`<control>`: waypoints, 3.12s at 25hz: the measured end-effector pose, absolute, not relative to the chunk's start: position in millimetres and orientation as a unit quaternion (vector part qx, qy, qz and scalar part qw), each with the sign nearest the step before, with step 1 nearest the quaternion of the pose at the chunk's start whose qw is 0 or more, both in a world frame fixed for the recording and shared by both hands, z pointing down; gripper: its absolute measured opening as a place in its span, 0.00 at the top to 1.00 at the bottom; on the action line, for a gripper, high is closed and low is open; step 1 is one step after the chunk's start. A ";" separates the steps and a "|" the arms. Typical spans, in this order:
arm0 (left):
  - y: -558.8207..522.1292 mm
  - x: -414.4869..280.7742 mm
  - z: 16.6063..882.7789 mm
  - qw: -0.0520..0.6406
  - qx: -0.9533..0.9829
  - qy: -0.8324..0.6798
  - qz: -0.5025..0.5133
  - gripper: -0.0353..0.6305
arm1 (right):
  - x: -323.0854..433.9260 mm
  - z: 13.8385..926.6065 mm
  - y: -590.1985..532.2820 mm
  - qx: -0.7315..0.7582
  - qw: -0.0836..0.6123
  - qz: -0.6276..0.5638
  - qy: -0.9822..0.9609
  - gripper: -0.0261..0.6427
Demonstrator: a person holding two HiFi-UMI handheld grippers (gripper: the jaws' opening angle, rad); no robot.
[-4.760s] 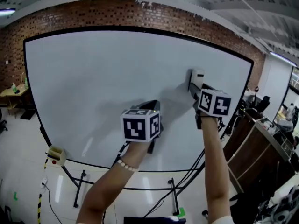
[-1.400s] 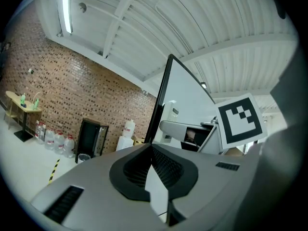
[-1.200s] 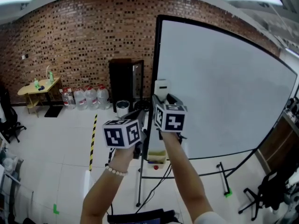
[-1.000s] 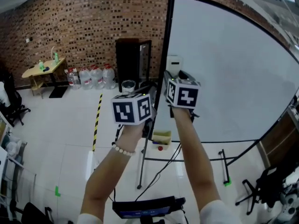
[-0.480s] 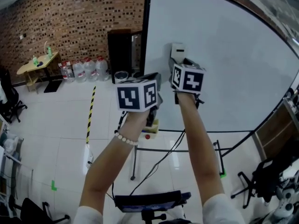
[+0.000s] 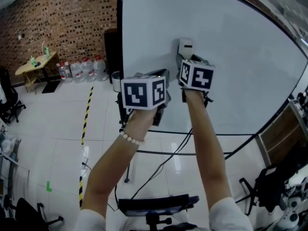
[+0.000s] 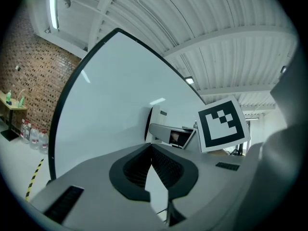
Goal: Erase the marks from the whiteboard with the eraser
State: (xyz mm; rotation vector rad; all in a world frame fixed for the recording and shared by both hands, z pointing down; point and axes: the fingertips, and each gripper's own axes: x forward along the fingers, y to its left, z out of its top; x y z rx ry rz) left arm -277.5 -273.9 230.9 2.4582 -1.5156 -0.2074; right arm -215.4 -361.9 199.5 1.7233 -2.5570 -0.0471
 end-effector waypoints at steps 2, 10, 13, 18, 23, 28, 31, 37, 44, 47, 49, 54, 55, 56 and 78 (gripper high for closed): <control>-277.0 -254.1 232.3 0.122 0.844 -0.518 -0.069 0.97 | -192.9 199.8 -365.3 0.558 0.027 -0.015 -0.829 0.59; -290.0 -172.7 232.4 0.115 0.845 -0.517 -0.067 0.97 | -102.7 202.0 -379.9 0.567 0.021 -0.015 -0.823 0.59; -292.0 -140.1 238.6 0.122 0.843 -0.520 -0.064 0.97 | -67.1 210.3 -383.1 0.568 0.027 -0.009 -0.823 0.59; -299.2 -81.9 241.9 0.127 0.844 -0.518 -0.065 0.97 | -1.2 209.7 -393.7 0.572 0.028 -0.011 -0.820 0.59; -299.5 -41.2 245.4 0.129 0.849 -0.510 -0.053 0.97 | 41.7 209.7 -397.0 0.578 0.028 -0.009 -0.815 0.59; -313.4 -13.8 242.4 0.131 0.858 -0.495 -0.045 0.97 | 71.4 208.6 -405.3 0.584 0.033 -0.009 -0.811 0.59; -325.0 -2.7 246.5 0.141 0.863 -0.483 -0.051 0.97 | 89.7 209.3 -408.3 0.588 0.036 -0.008 -0.808 0.59; -341.4 29.1 243.1 0.141 0.880 -0.451 -0.045 0.97 | 135.1 212.3 -417.1 0.594 0.039 -0.004 -0.803 0.59; -350.6 110.6 237.8 0.132 0.901 -0.413 -0.034 0.97 | 231.5 210.4 -427.6 0.619 0.033 0.001 -0.785 0.59; -355.8 150.6 235.0 0.129 0.905 -0.403 -0.039 0.97 | 275.2 210.9 -432.3 0.624 0.035 0.001 -0.781 0.59; -360.2 179.2 235.7 0.131 0.906 -0.400 -0.045 0.97 | 306.5 213.3 -436.0 0.625 0.041 -0.001 -0.779 0.59; -369.5 258.8 237.3 0.143 0.907 -0.391 -0.060 0.97 | 394.3 216.0 -448.0 0.626 0.050 -0.004 -0.778 0.59; -370.5 275.0 238.6 0.145 0.907 -0.390 -0.060 0.97 | 411.2 215.8 -450.4 0.626 0.052 -0.005 -0.778 0.59; -371.5 290.9 240.2 0.146 0.908 -0.389 -0.060 0.97 | 427.9 215.3 -452.8 0.625 0.054 -0.006 -0.778 0.59; -400.6 495.5 274.4 0.149 0.904 -0.401 -0.028 0.97 | 723.4 239.7 -489.5 0.657 0.024 0.031 -0.753 0.59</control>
